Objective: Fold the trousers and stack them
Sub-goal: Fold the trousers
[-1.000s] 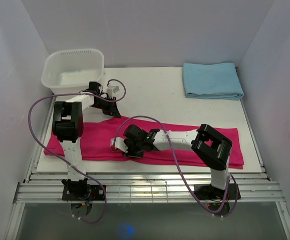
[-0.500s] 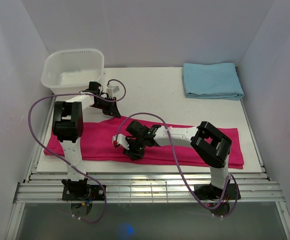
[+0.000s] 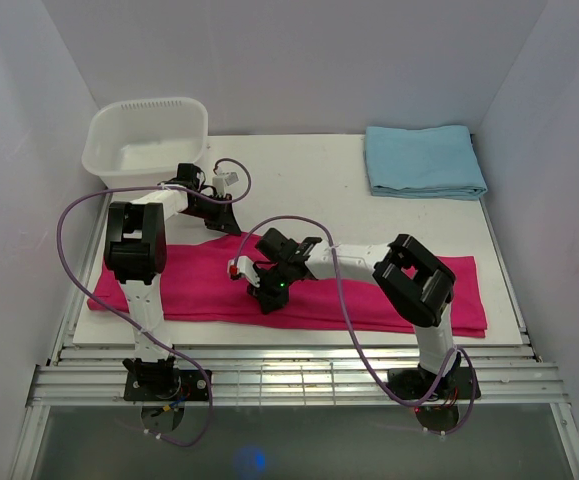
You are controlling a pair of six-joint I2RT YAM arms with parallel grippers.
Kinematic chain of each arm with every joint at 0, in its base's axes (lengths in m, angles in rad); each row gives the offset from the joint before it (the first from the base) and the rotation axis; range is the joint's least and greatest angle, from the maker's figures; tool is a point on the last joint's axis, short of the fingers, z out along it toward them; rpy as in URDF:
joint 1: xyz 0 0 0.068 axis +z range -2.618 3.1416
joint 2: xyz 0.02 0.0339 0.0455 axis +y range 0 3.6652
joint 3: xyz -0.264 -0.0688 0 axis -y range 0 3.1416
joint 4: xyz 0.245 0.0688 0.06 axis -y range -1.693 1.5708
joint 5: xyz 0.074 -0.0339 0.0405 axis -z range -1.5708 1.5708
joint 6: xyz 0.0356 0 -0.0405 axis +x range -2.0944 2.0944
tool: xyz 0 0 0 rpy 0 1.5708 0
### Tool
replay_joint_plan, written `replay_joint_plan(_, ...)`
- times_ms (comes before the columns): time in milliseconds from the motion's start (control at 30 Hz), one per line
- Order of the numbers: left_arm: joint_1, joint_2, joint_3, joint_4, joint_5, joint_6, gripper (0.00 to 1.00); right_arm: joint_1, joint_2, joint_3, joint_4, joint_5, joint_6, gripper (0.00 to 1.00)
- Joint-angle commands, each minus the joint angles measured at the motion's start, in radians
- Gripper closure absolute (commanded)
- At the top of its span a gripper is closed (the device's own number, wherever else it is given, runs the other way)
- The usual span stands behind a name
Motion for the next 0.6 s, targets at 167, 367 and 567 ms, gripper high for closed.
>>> replay_joint_plan(167,0.002,0.003,0.044,-0.022,0.044,0.038,0.89,0.001,-0.012,-0.003,-0.031,0.045,0.011,0.92)
replay_joint_plan(367,0.002,-0.006,0.06,-0.087,0.117,0.07,0.76,0.001,-0.021,-0.001,-0.039,0.052,-0.008,0.92)
replay_joint_plan(567,0.002,0.004,0.073,-0.105,0.055,0.081,1.0,0.002,-0.036,0.014,-0.063,0.037,-0.002,0.92)
